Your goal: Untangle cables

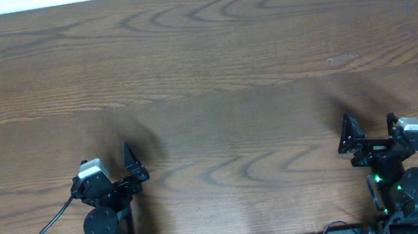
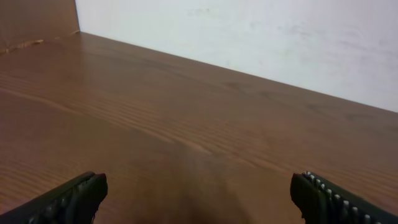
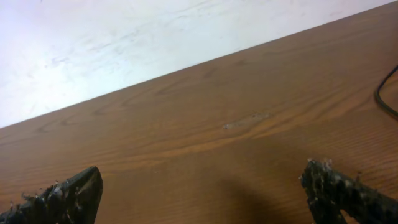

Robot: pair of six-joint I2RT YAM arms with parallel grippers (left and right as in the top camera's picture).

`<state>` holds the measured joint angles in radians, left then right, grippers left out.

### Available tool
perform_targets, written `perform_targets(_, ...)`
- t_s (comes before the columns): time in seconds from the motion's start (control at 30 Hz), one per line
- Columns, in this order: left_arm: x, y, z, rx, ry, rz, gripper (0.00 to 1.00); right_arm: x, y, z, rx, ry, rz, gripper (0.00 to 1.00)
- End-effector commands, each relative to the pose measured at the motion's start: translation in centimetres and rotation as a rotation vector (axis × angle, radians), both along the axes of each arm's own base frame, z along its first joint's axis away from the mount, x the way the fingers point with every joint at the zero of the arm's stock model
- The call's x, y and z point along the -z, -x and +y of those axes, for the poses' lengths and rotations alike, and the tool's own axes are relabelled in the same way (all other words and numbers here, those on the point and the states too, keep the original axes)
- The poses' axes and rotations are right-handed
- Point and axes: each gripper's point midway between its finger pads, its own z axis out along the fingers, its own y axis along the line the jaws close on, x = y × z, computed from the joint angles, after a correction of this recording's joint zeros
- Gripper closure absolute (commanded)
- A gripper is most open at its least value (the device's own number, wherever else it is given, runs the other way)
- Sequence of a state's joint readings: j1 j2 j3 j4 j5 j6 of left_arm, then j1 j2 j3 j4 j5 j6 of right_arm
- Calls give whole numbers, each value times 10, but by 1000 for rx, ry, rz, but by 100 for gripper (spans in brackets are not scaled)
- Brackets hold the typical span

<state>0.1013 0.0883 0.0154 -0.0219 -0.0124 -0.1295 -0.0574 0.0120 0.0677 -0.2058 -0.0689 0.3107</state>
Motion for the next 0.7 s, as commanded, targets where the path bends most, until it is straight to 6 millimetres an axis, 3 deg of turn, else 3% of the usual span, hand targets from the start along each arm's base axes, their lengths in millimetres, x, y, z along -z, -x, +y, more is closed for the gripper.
perform_targets(0.0,21,3,5,-23,-13,79,1,1,0,0,5,-5,-1,1)
perform_targets(0.43,29,4,5,-23,-10,115,1,1,0,2,-3,-5,-2,1)
perform_targets(0.67,29,4,5,-23,-10,115,1,3,1,2,-10,95,9,1)
